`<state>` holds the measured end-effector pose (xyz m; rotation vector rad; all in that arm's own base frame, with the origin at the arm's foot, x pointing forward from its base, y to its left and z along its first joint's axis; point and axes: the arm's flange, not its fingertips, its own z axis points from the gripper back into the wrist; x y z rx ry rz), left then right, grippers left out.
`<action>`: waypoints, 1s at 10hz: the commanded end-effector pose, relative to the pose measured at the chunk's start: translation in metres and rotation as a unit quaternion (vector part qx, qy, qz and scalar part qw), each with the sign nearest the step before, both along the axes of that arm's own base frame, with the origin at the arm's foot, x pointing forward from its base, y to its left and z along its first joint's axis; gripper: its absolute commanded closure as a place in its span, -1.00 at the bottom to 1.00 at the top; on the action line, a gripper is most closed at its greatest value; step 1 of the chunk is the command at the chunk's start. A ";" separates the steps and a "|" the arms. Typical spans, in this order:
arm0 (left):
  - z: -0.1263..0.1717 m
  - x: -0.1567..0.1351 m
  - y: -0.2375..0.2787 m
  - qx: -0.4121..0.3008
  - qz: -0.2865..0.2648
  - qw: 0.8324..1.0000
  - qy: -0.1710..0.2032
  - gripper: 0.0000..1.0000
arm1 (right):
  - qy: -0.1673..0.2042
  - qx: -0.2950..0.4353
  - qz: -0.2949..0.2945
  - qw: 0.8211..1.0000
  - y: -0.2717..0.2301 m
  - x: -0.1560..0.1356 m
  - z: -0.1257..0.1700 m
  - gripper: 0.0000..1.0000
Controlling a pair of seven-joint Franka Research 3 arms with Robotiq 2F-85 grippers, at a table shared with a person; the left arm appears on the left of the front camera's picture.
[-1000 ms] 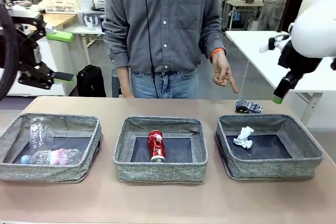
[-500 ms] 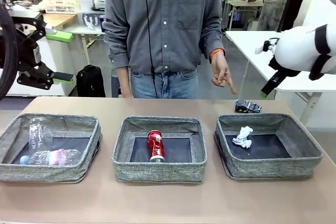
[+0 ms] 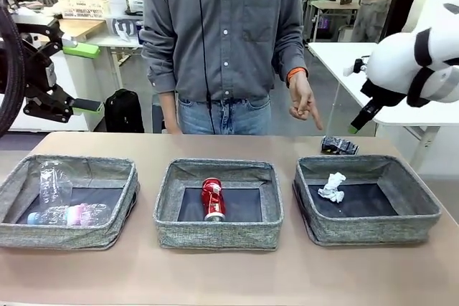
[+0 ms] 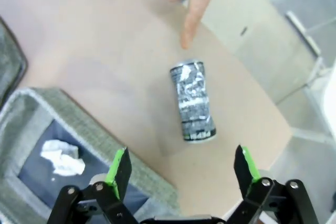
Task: Sort the waste into the appropriate baskets.
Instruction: Pick up the waste item pointed out by the person.
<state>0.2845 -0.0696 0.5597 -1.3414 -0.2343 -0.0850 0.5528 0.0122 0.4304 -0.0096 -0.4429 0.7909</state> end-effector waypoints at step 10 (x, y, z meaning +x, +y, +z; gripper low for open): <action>0.002 0.001 0.000 -0.011 -0.003 1.000 -0.010 -1.00 | 0.029 0.049 0.082 0.995 -0.037 0.091 -0.110 -1.00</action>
